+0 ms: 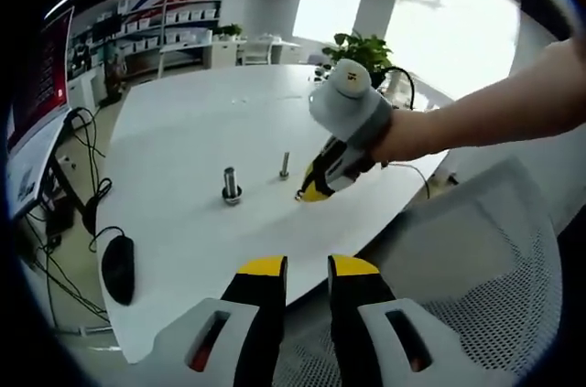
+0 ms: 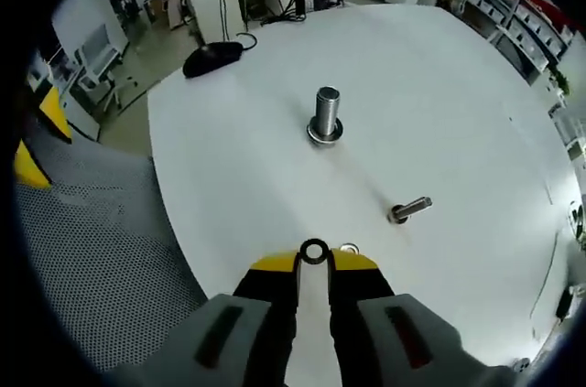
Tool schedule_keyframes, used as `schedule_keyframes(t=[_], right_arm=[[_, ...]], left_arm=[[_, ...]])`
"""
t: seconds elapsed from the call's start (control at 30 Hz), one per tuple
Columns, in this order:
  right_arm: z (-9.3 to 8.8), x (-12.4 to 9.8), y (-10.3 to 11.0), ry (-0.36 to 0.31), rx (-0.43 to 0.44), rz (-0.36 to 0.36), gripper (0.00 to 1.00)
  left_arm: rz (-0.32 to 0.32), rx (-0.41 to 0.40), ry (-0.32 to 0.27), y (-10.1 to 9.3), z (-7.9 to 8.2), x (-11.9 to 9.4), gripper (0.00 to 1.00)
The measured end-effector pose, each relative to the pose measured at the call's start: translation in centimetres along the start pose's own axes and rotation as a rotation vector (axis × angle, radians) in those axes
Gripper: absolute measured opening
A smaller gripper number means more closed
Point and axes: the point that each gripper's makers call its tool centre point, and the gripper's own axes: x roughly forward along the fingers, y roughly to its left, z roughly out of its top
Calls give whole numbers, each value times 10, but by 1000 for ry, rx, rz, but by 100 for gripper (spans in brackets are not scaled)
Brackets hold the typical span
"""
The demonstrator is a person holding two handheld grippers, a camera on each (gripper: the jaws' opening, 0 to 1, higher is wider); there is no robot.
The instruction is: Place the washer onto the threaded stud by aligning its center hole with the stud, sliding it down to the base, and recovering from edge contact or off-axis alignment until the washer reaches the visible bottom stop.
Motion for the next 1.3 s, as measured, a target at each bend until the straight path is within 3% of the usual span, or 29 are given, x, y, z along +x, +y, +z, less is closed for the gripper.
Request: schedule_keyframes(t=[0.4,0.67,0.77,1.03,1.3], right_arm=[[19,-40,-8,-75,26,-28,14],[28,-47,-25,-101,50,-53,14],[36,-54,-33,-137,104,-58,14],[37,-51,-43,-135,152,-64,14],[39,-46,-55,-117,146,-88,14]], left_arm=[[-15,-16,-13,3,-2,4,16],[-10,-2,-7,4,-3,3,16],[-5,-4,-16,5,0,3,16],[6,-7,-24,7,1,1,16],[3,-3,-18,6,1,2,16]])
